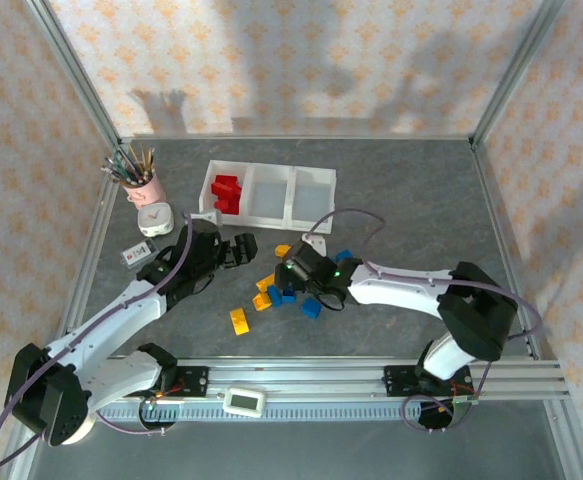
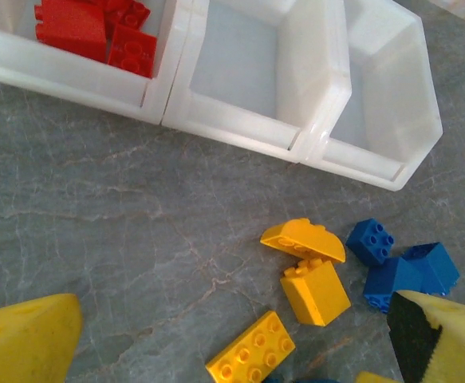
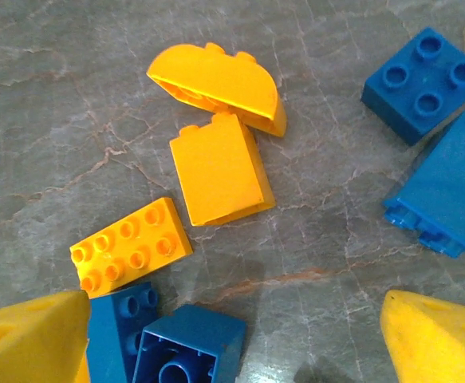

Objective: Sort the legos into containers by color
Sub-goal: Pick up the lego from the bottom-center of the table.

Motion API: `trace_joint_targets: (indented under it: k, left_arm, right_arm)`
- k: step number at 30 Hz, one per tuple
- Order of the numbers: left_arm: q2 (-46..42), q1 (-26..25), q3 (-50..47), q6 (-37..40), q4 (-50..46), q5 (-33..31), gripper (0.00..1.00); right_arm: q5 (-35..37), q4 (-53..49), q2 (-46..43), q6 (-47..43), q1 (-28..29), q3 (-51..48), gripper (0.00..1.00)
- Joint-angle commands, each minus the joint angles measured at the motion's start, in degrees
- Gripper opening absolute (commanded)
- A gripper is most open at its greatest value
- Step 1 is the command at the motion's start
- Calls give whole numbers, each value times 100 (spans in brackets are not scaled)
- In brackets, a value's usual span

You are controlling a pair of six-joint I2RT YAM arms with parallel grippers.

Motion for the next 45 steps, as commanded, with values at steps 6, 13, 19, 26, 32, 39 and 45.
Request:
trace_joint_targets:
  k: [6,13,19,26,32,39,45]
  left_arm:
    - [-372,-11,-345,-373,172,167,99]
    - [-389,-15,-311,-404,161,216,99]
    - [-377,-11,-319,-409,158,215,99]
    - [-407,-13,-295,-396,124,204,99]
    - [-467,-15,-217,-369,124,215,99]
    - [-428,6,162,-263,190,56,99]
    - [-150,284,663,-131,112,-92,99]
  right_arm:
    - [356,-296,434,609,364,353,83]
    - [502,-361,700,591,416,466,68]
    - [521,-355,794,530,415,510,53]
    - [511,-375,817,443,413,512,35]
    - [729,-625,688,307,413,699,25]
    - [1003,-847,304,-296,97,1333,26]
    - [1042,-499,623,-1100,-516,2186,28]
